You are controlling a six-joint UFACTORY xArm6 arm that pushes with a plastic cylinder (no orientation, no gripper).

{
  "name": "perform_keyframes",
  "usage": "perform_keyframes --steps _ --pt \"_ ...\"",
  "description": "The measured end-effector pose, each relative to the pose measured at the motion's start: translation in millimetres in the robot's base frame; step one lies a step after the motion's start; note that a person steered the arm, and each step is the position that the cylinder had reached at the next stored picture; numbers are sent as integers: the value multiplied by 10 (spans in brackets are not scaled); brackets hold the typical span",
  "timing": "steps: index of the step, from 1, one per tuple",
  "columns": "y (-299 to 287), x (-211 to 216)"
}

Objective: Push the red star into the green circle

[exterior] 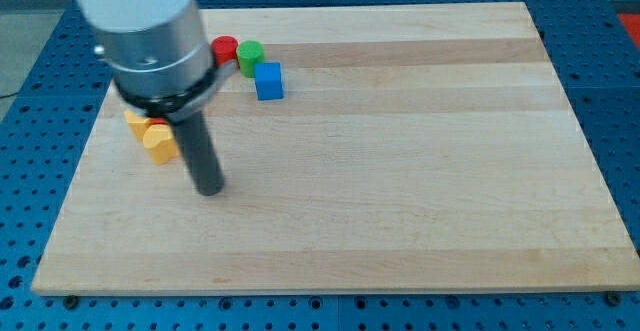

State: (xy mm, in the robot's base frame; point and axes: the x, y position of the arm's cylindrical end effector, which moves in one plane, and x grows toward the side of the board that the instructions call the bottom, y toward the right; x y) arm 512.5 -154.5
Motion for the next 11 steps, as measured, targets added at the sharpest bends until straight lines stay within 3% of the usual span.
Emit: perform_keyframes --steps 2,4,6,8,10,11 --pt "-837 -13" --pt "-1061 -239" --pt "-635 -485" --pt "318 -718" --pt "397 -442" --pt "774 -504"
